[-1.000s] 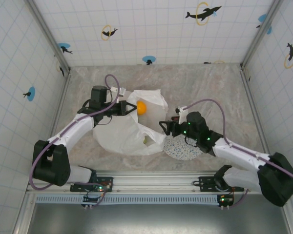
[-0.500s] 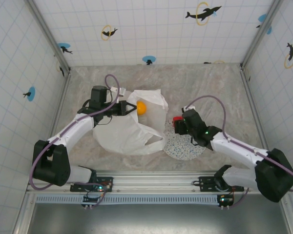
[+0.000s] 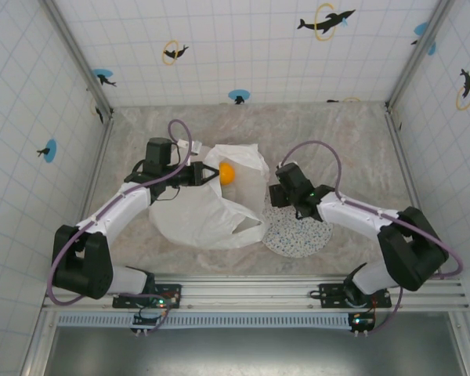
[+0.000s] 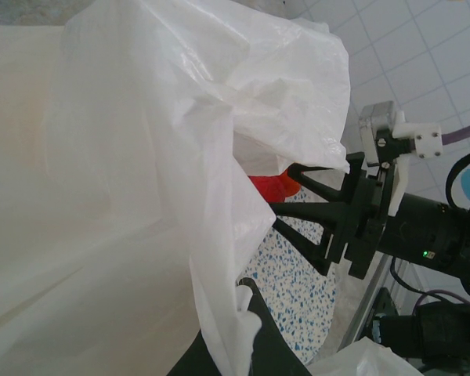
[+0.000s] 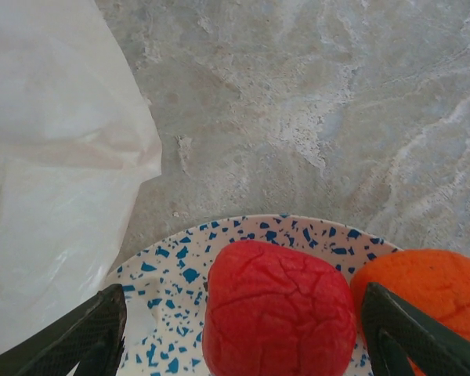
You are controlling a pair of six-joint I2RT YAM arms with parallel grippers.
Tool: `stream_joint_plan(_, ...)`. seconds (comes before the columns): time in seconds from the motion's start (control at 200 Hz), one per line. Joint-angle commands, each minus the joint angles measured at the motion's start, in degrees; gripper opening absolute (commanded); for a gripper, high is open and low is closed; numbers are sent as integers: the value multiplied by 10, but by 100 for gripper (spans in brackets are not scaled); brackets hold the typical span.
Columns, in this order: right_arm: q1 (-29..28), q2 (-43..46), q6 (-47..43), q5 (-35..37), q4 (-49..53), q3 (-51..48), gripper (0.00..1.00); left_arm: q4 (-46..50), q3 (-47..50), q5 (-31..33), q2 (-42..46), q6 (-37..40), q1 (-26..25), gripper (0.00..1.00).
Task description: Place the fruits into the plastic bag
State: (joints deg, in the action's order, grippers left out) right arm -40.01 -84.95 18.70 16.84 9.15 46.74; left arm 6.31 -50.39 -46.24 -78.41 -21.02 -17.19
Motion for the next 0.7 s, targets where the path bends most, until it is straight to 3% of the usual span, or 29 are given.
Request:
stream_joint_plan(0.0,4,-26,-10,8,13,30,79,8,-8,-8,-1,7,4,0)
stream_joint_plan(0.696,7,-68,-24,7,28,18,75,6,-8,-11,-5,4,4,0)
